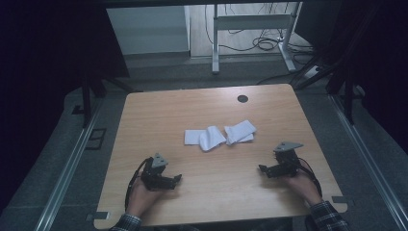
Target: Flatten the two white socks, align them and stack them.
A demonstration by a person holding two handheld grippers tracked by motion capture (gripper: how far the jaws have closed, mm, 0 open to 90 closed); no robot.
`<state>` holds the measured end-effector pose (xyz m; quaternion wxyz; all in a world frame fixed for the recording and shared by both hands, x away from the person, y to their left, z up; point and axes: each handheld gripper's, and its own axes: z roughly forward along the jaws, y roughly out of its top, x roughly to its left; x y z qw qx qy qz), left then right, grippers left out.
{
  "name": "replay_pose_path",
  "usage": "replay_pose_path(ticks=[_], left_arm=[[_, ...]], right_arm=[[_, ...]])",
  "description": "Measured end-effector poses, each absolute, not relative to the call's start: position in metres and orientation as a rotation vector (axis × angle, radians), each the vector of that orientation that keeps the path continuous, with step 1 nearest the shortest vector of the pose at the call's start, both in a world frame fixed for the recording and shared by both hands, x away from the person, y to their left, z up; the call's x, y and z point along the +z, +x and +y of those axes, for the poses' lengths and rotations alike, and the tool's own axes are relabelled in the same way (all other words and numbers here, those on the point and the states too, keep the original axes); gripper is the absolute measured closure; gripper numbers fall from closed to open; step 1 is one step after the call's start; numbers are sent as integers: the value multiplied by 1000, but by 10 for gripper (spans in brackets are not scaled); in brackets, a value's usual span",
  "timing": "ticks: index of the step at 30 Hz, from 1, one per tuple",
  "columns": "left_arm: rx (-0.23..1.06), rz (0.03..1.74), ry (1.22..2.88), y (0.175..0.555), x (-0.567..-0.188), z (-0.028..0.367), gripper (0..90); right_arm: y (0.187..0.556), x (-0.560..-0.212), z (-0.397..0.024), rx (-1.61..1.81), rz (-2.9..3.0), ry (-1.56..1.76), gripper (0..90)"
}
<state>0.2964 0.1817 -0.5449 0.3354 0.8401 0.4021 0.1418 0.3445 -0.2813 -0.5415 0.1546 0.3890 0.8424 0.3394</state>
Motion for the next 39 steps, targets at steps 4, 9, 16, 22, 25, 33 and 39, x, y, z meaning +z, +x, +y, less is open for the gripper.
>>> replay_pose_path(ticks=[4,9,16,22,25,33,39], left_arm=[[370,1049,2192,297,-545,182,99],[369,1049,2191,297,-545,182,100],[369,1049,2191,297,-545,182,99],[370,1049,2192,297,-545,182,99],[370,1049,2192,297,-545,182,99],[371,1050,2192,297,-545,181,99],[372,1051,2193,297,-545,181,99]], right_arm=[[345,-541,-281,963,2420,1117,30],[345,-539,-280,953,2425,1126,47],[344,-536,-278,954,2436,1135,61],[344,-532,-278,994,2420,1153,67],[345,-528,-278,1035,2401,1175,91],[347,-523,-276,1037,2405,1168,94],[351,-522,-274,1022,2417,1173,86]])
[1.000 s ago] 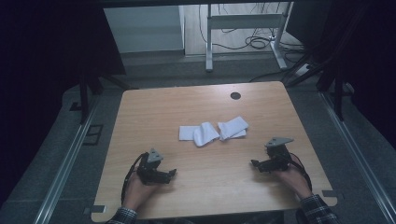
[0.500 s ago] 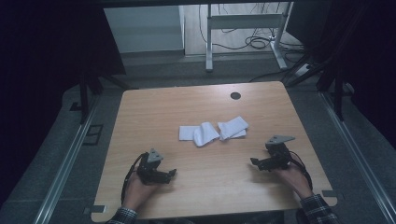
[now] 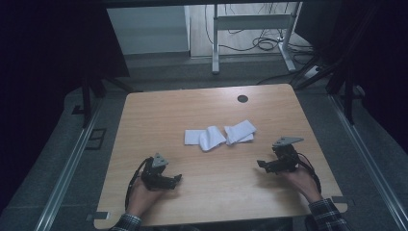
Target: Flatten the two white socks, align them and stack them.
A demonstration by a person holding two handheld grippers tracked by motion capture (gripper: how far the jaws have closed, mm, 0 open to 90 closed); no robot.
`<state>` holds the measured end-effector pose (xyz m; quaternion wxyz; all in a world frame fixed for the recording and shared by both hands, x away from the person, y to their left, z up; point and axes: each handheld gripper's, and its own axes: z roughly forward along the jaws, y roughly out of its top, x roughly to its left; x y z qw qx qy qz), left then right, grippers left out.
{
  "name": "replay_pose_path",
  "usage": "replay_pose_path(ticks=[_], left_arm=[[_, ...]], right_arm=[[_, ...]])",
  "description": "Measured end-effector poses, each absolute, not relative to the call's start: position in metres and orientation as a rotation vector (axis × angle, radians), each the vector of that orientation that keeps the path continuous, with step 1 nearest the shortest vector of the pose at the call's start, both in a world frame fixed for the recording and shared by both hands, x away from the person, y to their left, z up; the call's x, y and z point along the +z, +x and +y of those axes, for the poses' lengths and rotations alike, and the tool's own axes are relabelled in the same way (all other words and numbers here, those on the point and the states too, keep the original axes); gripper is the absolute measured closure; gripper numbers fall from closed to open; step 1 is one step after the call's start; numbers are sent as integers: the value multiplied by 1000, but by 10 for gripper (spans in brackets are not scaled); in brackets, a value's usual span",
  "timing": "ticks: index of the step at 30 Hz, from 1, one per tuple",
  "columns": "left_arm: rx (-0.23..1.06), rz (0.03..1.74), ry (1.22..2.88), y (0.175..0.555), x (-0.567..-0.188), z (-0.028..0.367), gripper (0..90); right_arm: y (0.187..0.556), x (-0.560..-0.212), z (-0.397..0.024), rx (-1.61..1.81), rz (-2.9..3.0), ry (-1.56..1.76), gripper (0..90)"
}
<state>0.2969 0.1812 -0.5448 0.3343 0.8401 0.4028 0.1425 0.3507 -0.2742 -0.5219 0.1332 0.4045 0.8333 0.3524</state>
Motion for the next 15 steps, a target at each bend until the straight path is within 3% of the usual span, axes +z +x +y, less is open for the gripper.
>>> replay_pose_path(ticks=[9,15], left_arm=[[371,1053,2191,297,-545,181,99],[371,1053,2191,297,-545,181,99]], right_arm=[[358,-514,-267,997,2446,1170,71],[366,-509,-266,986,2430,1182,160]])
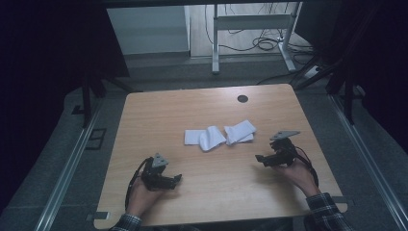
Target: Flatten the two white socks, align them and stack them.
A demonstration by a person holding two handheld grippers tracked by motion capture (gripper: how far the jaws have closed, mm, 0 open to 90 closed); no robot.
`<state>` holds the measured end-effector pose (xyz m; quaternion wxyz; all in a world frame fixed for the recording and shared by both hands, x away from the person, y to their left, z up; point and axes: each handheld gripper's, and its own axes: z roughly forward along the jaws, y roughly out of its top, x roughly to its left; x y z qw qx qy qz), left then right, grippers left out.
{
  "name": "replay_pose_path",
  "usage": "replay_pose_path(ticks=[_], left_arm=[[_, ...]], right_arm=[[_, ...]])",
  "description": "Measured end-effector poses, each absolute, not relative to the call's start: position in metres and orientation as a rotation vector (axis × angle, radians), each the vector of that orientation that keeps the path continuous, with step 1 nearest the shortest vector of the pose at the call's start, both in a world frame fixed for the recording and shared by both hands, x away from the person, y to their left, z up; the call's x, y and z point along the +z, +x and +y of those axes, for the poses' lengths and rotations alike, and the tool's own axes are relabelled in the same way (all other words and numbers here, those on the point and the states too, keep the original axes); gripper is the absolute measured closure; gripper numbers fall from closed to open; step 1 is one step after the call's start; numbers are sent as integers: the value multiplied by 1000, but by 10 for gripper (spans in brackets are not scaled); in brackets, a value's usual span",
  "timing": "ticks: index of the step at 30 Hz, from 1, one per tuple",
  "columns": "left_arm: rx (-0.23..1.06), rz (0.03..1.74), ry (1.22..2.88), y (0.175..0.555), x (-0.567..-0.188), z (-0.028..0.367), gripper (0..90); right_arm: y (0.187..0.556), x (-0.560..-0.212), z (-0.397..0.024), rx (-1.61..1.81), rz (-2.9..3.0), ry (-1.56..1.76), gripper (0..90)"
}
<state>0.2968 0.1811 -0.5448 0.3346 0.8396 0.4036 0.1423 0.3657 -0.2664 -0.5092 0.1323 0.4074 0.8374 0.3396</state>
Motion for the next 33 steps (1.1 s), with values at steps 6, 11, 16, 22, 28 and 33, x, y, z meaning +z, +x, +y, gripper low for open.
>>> replay_pose_path(ticks=[6,11,16,22,28,33], left_arm=[[370,1053,2190,297,-545,181,99],[370,1053,2191,297,-545,181,99],[371,1055,2189,297,-545,181,99],[371,1056,2189,297,-545,180,99],[371,1056,2188,297,-545,180,99],[372,1056,2188,297,-545,180,99]], right_arm=[[380,-504,-266,1010,2400,1187,281],[396,-502,-263,983,2415,1210,374],[412,-498,-260,1011,2403,1251,471],[432,-493,-251,992,2395,1264,491],[450,-488,-246,986,2368,1299,545],[463,-488,-240,961,2364,1300,564]])
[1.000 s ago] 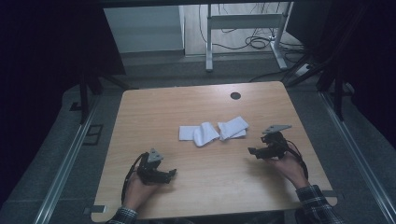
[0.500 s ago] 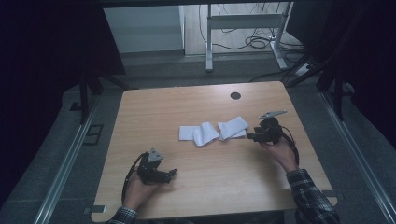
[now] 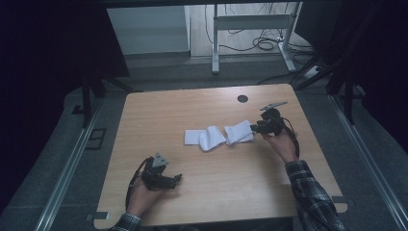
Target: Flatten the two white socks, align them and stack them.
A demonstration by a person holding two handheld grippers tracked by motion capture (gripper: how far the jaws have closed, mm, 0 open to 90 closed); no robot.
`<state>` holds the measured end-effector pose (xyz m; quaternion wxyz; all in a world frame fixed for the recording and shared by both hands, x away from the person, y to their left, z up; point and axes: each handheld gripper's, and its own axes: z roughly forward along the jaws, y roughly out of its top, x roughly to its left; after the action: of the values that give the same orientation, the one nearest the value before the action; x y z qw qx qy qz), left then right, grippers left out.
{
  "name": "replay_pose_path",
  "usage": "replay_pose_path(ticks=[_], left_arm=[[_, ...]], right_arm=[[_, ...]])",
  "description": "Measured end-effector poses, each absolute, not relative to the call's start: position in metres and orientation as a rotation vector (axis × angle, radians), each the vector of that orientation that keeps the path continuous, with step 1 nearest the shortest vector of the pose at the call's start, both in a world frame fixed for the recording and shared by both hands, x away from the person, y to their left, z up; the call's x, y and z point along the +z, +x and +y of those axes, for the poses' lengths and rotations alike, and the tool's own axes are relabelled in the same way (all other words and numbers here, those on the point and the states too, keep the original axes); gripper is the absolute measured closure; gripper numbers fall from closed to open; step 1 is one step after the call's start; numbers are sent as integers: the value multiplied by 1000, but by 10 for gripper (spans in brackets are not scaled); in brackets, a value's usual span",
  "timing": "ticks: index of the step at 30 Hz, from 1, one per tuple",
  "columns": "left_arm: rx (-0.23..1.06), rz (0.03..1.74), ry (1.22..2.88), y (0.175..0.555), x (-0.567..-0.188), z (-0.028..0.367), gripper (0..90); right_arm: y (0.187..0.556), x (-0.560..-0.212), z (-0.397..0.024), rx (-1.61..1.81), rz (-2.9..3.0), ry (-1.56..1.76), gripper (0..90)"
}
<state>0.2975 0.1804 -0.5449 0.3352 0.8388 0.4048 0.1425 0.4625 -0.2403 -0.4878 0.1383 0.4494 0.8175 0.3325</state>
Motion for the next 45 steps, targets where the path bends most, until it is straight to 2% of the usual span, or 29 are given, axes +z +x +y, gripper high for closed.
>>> replay_pose_path(ticks=[3,10,14,19,24,31,45], left_arm=[[372,1056,2188,297,-545,180,99],[372,1057,2188,297,-545,180,99],[372,1055,2189,298,-545,180,99],[373,1054,2190,298,-545,180,99],[372,1056,2189,297,-545,180,99],[372,1056,2189,297,-545,180,99],[373,1057,2191,298,-545,180,99]], right_arm=[[468,-492,-237,939,2367,1297,556],[478,-510,-233,902,2357,1327,476],[481,-520,-233,895,2369,1350,472],[480,-522,-232,930,2379,1380,625],[475,-519,-227,912,2389,1380,720],[469,-498,-221,949,2399,1353,745],[459,-427,-193,1095,2387,1233,788]])
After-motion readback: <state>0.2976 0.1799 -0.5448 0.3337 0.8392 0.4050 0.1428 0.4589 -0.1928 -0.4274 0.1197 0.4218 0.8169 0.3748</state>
